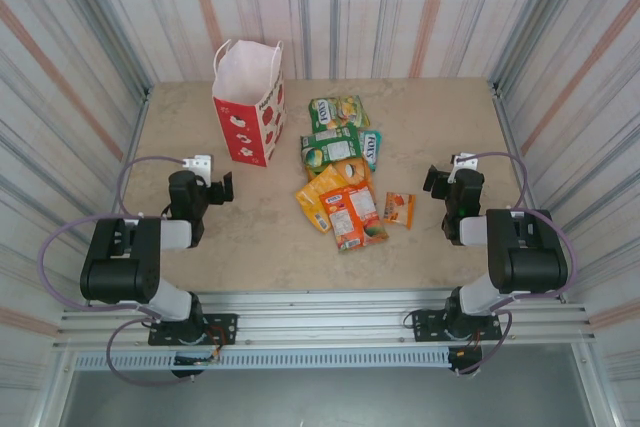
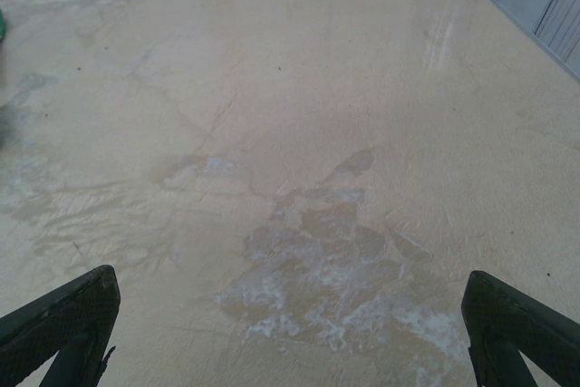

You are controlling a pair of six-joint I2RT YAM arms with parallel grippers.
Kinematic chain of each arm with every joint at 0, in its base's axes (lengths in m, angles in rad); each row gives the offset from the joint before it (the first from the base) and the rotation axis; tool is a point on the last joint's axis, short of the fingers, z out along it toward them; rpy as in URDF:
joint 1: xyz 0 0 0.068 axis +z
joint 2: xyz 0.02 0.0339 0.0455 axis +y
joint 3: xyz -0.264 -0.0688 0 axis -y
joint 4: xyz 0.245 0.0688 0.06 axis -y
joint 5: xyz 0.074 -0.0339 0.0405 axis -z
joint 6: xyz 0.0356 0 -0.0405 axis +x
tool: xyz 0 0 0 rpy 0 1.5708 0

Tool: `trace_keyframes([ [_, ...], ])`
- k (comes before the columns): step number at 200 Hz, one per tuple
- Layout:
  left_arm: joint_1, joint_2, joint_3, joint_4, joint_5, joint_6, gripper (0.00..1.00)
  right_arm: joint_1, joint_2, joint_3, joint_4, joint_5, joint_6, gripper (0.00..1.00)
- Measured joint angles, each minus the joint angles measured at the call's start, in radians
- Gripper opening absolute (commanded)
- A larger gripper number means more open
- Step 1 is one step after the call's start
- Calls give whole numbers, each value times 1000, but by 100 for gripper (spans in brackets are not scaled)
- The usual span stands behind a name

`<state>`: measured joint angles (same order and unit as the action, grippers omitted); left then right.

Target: Place the snacks into the paper bag

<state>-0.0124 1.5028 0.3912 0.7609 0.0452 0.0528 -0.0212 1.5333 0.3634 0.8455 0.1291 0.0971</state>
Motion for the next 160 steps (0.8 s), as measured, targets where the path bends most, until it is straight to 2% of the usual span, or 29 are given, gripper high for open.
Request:
trace_keyframes([
  [48,-3,-13,-1,-1,-3,0,97,-11,-3,3,-12,-12,6,99],
  [79,-37,-142,-2,-80,-45,0,94,-26,-98,59,-185,-31,20,99],
  [113,-138,-375,71,-343,-99,5,89,-27,-286,203,-469,-106,30,99],
  [160,-229,-607,348,-855,-70,-5,82,-22,-505,306,-762,-258,88,99],
])
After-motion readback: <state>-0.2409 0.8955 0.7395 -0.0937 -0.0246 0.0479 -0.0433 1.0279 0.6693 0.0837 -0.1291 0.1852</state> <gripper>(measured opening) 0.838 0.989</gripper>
